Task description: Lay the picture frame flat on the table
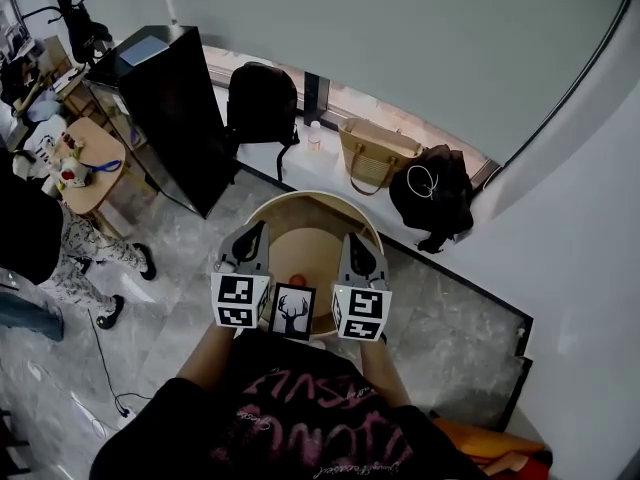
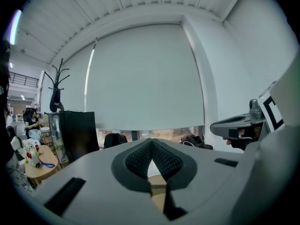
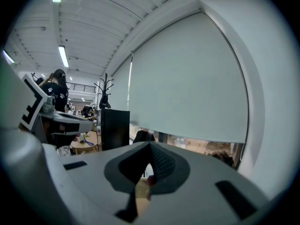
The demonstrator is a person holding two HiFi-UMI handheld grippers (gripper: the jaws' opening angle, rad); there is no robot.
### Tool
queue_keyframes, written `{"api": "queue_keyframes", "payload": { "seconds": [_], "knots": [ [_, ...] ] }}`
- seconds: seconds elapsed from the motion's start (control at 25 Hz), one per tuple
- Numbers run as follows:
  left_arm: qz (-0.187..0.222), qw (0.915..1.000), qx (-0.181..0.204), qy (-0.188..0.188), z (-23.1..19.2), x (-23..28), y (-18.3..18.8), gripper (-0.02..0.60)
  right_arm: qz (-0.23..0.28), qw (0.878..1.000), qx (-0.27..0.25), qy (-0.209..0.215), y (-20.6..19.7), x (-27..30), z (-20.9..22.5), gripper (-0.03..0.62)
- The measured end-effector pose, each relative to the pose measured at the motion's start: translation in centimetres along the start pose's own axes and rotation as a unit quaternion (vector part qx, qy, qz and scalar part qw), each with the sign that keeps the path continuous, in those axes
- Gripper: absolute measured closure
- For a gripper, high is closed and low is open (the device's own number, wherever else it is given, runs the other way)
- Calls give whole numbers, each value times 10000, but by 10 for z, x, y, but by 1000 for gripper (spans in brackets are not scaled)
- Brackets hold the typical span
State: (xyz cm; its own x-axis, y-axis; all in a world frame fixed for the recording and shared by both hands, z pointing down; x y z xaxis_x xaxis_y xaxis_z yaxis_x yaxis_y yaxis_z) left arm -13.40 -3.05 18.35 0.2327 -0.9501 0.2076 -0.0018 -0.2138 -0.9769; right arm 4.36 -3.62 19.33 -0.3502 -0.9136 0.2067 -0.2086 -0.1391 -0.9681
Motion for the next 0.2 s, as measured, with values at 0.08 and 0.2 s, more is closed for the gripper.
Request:
{"api": "queue_keyframes", "payload": {
  "seconds": [0.08, 0.2],
  "knots": [
    [-5, 10000, -18, 30, -2, 0, -1, 572, -5, 10000, -2, 16, -1, 0, -1, 574],
    [-4, 10000, -28, 58, -4, -2, -1, 572, -3, 10000, -2, 45, -1, 1, -3, 574]
  ]
}}
Point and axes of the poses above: the fingertips, and each gripper's own axes: x forward along the fingers, z to its right, y out of its top, the point moved 1 cm from there along -x, backward along the fingers, and after that the axes turned 6 degrees about -x, right-handed, at the moved point
